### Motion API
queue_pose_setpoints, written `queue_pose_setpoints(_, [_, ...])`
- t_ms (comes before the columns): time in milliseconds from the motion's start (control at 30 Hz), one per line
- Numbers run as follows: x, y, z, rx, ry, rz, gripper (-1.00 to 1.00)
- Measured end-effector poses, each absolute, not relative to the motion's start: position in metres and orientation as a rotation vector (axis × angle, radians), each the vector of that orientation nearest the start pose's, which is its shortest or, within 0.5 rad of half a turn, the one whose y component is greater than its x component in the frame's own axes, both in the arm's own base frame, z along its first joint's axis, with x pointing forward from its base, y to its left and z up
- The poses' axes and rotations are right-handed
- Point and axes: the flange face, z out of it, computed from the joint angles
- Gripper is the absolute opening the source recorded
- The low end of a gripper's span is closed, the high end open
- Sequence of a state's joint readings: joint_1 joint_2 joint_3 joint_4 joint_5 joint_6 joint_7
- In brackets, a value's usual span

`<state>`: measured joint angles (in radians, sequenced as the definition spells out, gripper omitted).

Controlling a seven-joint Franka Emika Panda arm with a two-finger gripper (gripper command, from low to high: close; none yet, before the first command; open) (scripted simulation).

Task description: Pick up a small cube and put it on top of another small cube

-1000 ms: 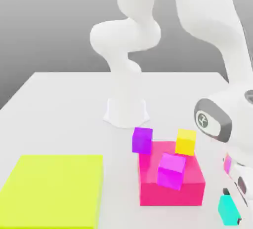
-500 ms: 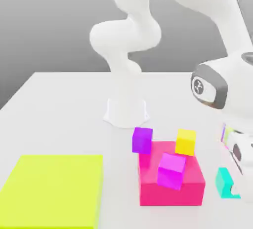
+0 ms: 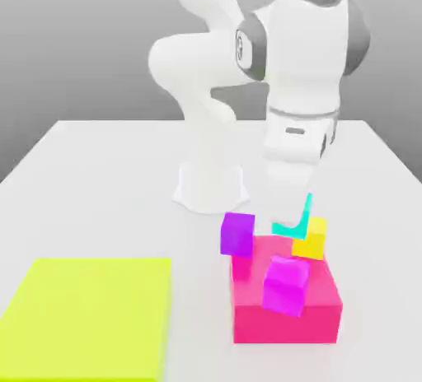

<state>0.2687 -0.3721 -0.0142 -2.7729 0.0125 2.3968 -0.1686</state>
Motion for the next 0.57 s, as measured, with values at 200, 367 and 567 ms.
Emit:
queue_pose_setpoints(200, [0.312, 0.058, 0.332, -3.099, -0.473, 0.004, -1.00])
queue_pose_setpoints(367, [0.297, 0.047, 0.303, -3.113, -0.408, 0.003, -1.00])
queue_pose_setpoints(567, [0.295, 0.046, 0.268, -3.114, -0.406, 0.003, 1.00])
